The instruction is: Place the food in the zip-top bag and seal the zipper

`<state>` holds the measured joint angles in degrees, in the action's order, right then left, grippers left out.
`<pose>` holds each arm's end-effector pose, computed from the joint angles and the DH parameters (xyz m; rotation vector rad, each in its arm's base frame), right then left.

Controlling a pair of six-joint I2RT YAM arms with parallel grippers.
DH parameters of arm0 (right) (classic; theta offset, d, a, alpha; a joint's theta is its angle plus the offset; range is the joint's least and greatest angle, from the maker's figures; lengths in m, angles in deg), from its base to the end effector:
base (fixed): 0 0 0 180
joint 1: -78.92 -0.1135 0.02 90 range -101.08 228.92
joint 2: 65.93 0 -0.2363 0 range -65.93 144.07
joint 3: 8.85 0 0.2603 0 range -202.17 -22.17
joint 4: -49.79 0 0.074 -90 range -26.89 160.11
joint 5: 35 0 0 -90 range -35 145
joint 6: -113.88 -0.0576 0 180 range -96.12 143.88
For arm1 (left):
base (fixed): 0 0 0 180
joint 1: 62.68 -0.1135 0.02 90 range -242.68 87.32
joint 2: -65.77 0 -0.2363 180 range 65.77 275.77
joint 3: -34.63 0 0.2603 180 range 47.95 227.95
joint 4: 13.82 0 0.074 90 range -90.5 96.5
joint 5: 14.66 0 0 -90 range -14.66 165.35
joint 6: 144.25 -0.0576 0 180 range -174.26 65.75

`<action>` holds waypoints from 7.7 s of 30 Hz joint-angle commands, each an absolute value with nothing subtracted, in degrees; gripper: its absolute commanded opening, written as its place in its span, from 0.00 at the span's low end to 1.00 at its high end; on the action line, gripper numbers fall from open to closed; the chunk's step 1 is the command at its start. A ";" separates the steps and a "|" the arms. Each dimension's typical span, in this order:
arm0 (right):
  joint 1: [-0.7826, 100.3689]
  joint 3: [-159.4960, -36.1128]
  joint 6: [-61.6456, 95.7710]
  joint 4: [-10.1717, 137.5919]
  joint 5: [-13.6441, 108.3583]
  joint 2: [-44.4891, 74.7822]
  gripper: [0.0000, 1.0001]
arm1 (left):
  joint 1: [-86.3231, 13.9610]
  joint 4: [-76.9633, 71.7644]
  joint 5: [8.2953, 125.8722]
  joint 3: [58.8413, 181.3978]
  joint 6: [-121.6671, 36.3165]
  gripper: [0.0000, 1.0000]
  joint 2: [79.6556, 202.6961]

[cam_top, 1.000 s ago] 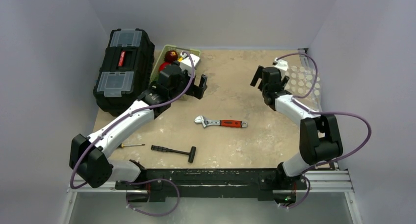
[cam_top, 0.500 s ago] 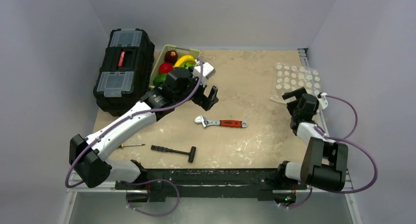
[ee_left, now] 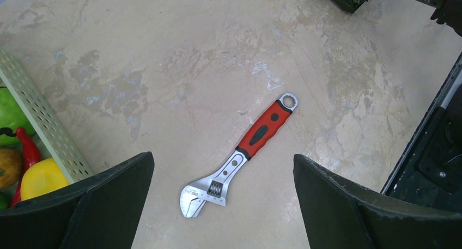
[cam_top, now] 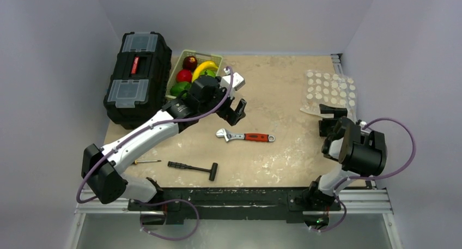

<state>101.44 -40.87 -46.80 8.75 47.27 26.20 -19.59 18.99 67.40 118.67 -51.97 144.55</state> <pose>0.2638 -0.1010 0.0811 1.3593 1.4152 0.6906 0.2497 -0.2445 0.3085 0.8170 1.9422 -0.6270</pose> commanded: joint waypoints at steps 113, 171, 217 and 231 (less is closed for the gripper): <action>62.41 -62.62 -12.35 57.15 61.13 -5.72 0.00 | -20.20 15.03 65.17 119.38 -53.08 0.94 140.89; 59.40 -78.15 -22.58 87.61 53.55 -17.46 0.61 | -9.17 11.11 71.70 116.02 -50.37 0.00 147.29; 51.78 -71.88 -32.80 73.96 62.71 -2.91 0.11 | -13.46 14.38 64.01 119.57 -45.72 0.14 148.65; 42.89 -84.42 3.23 82.79 93.09 -4.94 0.00 | -13.95 1.70 69.93 107.56 -36.80 0.80 133.88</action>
